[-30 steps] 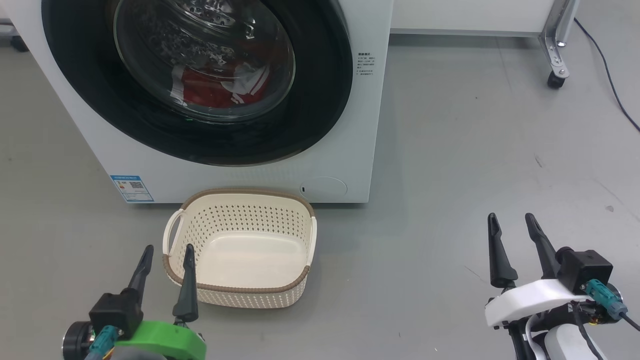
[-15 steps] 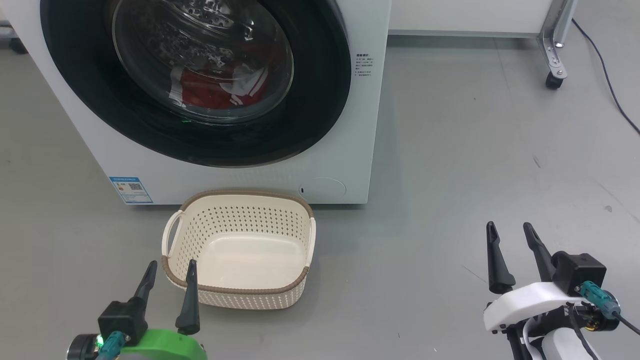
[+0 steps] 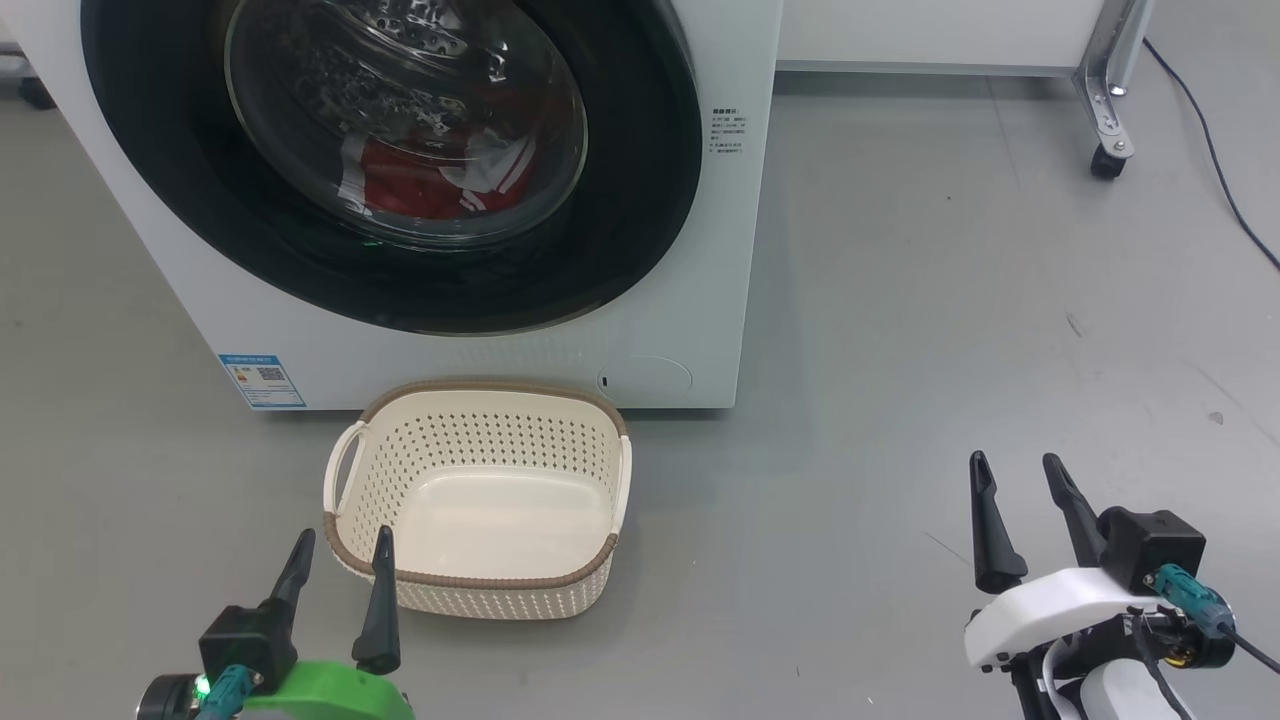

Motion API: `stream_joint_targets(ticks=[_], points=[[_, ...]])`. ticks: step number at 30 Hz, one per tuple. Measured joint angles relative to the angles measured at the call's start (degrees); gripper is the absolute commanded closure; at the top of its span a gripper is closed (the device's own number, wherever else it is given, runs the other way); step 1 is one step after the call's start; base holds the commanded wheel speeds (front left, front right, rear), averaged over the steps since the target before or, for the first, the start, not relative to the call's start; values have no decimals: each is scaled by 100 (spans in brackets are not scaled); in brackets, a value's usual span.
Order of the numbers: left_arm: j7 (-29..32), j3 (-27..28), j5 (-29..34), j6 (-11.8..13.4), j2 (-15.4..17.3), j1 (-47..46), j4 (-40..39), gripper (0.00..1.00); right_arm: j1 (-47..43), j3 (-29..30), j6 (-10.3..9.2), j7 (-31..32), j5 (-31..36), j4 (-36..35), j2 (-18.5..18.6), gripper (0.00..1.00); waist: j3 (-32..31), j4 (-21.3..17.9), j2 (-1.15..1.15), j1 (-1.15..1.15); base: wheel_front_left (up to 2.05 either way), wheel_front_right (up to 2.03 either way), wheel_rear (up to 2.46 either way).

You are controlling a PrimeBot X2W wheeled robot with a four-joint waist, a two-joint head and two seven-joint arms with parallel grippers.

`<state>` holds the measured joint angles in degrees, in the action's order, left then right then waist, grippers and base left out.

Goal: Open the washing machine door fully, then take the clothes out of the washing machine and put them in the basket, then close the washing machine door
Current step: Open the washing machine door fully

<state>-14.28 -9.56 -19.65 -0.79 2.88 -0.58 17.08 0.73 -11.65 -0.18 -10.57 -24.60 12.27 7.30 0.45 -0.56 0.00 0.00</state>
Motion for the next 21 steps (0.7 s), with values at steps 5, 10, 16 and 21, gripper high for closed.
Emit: stream_joint_targets(ticks=[5, 10, 16, 21], points=[[0, 1, -1, 0, -3, -3, 33, 0, 8, -11, 1, 0, 0, 32, -1, 0, -1, 2, 0, 0, 0, 0, 0], [0, 16, -1, 0, -7, -5, 56, 0, 34, -18, 1, 0, 0, 62, -1, 0, -3, 1, 0, 0, 0, 0, 0], [0, 22, -1, 0, -11, -9, 71, 0, 38, -23, 1, 0, 0, 93, -1, 0, -8, -1, 0, 0, 0, 0, 0], [0, 22, -1, 0, -14, -11, 92, 0, 44, -24, 1, 0, 0, 109, -1, 0, -12, -1, 0, 0, 0, 0, 0]])
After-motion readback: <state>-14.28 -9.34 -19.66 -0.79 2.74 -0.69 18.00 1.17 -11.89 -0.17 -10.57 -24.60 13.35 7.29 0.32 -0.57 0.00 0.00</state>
